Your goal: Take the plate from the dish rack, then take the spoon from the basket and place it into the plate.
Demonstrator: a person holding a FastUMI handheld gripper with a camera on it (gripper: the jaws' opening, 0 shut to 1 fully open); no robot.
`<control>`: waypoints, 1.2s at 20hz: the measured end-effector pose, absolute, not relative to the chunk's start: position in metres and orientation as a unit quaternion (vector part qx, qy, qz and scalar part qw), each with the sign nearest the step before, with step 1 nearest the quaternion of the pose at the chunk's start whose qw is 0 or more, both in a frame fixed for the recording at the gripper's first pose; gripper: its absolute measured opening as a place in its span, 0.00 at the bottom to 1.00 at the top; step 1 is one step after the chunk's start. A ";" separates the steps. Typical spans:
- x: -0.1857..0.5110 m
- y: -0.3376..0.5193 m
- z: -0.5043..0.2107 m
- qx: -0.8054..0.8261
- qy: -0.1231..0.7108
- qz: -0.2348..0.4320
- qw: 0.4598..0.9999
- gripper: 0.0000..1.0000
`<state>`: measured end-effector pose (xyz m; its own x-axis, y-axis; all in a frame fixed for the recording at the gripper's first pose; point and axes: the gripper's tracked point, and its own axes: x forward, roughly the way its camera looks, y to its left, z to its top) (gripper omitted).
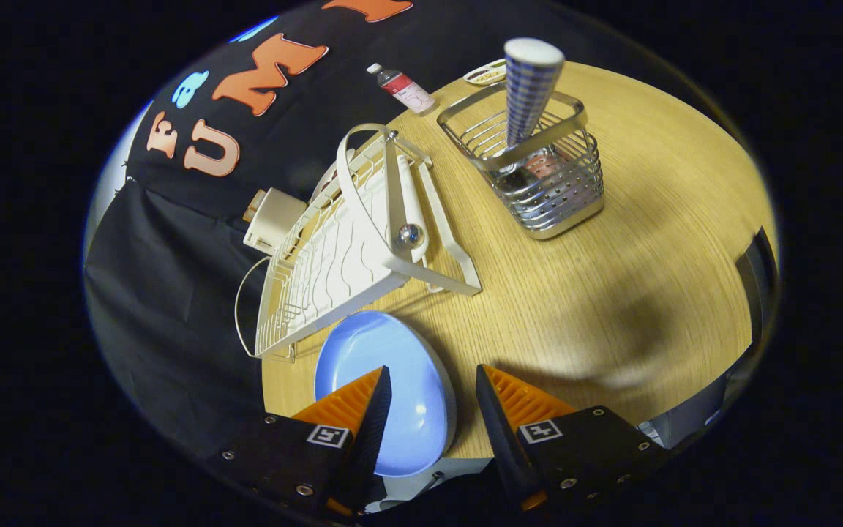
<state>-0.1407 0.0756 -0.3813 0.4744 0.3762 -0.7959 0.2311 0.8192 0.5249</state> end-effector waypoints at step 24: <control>-0.053 -0.041 -0.302 0.006 0.296 -0.003 0.955 0.16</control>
<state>-0.0534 -0.0407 -0.3025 0.8247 -0.0014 -0.5655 0.0090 0.9999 0.0106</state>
